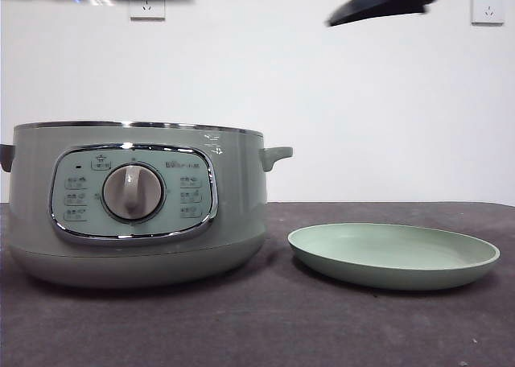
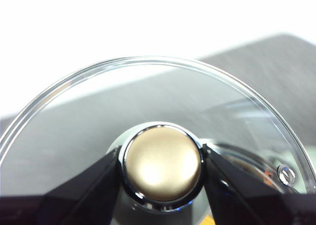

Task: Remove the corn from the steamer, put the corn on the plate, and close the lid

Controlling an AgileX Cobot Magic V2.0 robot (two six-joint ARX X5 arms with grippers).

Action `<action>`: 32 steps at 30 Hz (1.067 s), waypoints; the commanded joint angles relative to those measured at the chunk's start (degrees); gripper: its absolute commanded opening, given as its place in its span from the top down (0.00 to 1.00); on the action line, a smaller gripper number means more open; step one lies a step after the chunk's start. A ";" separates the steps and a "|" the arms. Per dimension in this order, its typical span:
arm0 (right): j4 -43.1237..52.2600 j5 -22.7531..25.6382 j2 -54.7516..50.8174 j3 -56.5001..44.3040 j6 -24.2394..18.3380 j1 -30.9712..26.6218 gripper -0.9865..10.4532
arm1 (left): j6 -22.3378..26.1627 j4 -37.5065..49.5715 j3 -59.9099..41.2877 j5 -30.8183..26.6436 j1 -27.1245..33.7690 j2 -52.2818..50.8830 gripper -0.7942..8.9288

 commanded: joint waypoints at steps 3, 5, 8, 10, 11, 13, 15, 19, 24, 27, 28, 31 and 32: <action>-8.74 5.84 12.50 13.25 -4.98 6.16 0.53 | 0.48 -0.72 0.81 -5.03 0.07 -10.16 0.93; -12.44 8.20 17.20 18.95 -6.47 8.57 0.53 | 0.68 -2.10 0.81 -7.17 0.07 -13.05 0.93; -18.18 11.87 24.30 27.78 -7.89 11.47 0.53 | 0.90 -4.26 0.81 -11.02 0.07 -17.00 0.93; -21.79 13.57 29.00 33.48 -8.96 13.09 0.53 | 0.87 -5.75 0.81 -12.79 0.07 -19.19 0.93; -22.84 14.53 30.91 35.63 -9.38 13.70 0.53 | 0.87 -6.49 0.81 -13.29 0.07 -19.98 0.93; -23.91 17.05 34.88 39.71 -10.23 15.19 0.53 | 0.85 -8.07 0.81 -13.94 0.07 -21.33 0.93; -23.82 20.04 37.86 42.25 -11.02 16.15 0.53 | 0.85 -9.51 0.81 -14.91 0.07 -22.03 0.93; -23.37 26.40 43.19 44.89 -12.13 17.88 0.53 | 0.81 -11.91 0.81 -14.95 0.07 -22.14 0.93; -22.16 26.82 48.46 44.89 -12.52 18.75 0.53 | 0.63 -12.50 0.81 -14.53 0.07 -22.14 0.93; -20.76 26.73 50.88 44.89 -12.63 18.84 0.53 | 0.61 -12.55 0.81 -14.49 0.07 -22.12 0.93; -20.37 26.73 51.45 44.89 -12.68 18.86 0.53 | 0.61 -12.52 0.81 -14.49 0.07 -22.08 0.93; -19.56 26.71 53.27 44.89 -12.68 18.86 0.53 | 0.63 -13.03 0.81 -14.49 0.07 -21.92 0.93; -19.50 26.71 53.66 44.89 -12.68 18.84 0.54 | 0.61 -13.29 0.81 -14.49 0.07 -21.84 0.93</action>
